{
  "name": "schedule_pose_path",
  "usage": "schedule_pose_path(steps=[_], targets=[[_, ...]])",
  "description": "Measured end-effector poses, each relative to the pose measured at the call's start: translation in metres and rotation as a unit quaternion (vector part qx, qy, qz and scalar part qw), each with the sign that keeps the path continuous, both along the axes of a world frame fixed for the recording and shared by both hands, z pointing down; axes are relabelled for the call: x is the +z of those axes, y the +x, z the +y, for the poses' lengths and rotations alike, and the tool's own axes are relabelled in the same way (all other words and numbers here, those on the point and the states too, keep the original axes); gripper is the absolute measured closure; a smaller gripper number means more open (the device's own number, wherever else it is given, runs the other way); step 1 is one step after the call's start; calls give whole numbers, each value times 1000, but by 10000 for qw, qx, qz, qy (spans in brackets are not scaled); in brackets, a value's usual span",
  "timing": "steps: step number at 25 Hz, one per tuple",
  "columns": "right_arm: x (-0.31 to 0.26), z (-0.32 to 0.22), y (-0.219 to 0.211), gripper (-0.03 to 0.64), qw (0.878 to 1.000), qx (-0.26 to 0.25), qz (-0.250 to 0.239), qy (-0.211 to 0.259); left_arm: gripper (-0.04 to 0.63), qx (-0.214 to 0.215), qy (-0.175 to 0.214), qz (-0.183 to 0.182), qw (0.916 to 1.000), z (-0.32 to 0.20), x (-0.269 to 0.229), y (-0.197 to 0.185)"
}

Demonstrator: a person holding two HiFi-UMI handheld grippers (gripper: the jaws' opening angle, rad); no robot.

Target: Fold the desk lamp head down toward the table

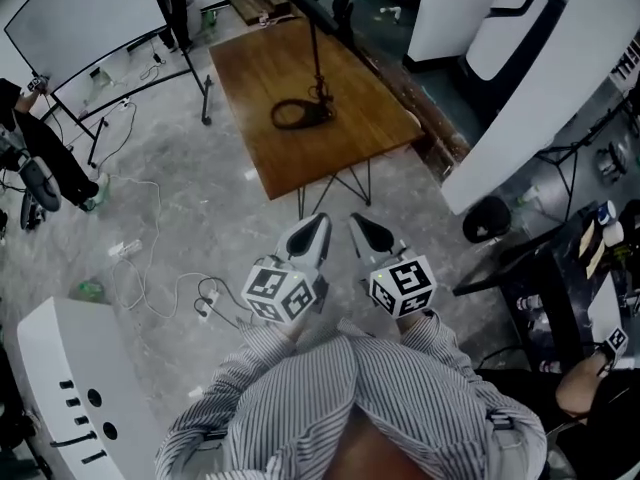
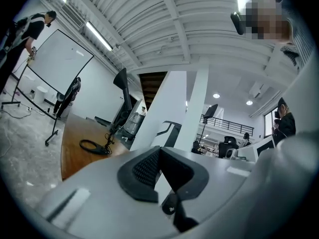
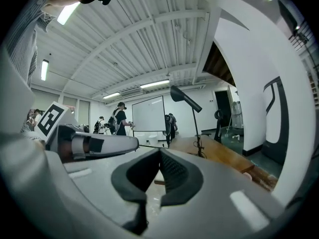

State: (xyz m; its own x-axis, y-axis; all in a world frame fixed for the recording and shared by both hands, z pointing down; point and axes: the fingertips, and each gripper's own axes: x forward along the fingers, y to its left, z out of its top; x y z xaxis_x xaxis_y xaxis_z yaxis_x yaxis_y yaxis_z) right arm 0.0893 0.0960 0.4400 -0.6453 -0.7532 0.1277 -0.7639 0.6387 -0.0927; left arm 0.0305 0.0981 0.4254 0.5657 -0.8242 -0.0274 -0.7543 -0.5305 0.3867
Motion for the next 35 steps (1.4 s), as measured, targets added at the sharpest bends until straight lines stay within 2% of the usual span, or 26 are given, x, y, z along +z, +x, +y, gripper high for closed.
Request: schedule_pose_path(steps=[4, 9, 16, 21, 25, 31, 35], targets=[[10, -32, -8, 615, 10000, 5, -59, -69, 591, 24, -116, -61, 9999, -34, 13, -3], [15, -101, -29, 615, 10000, -71, 47, -5, 591, 120, -187, -61, 9997, -104, 22, -19], [0, -221, -59, 615, 9998, 162, -23, 131, 591, 376, 43, -243, 9990, -224, 0, -54], [-13, -286, -74, 614, 9988, 327, 27, 373, 591, 543, 202, -332, 9978, -288, -7, -61], [-19, -330, -78, 614, 9981, 341, 139, 498, 591, 547, 314, -425, 9971, -328, -12, -63], [-19, -392, -76, 594, 9974, 388, 272, 550, 591, 429, 254, -398, 9980, -369, -9, -62], [-15, -437, -73, 521, 9958, 521, 553, 512, 591, 300, 302, -419, 9982, -390, -16, -64]])
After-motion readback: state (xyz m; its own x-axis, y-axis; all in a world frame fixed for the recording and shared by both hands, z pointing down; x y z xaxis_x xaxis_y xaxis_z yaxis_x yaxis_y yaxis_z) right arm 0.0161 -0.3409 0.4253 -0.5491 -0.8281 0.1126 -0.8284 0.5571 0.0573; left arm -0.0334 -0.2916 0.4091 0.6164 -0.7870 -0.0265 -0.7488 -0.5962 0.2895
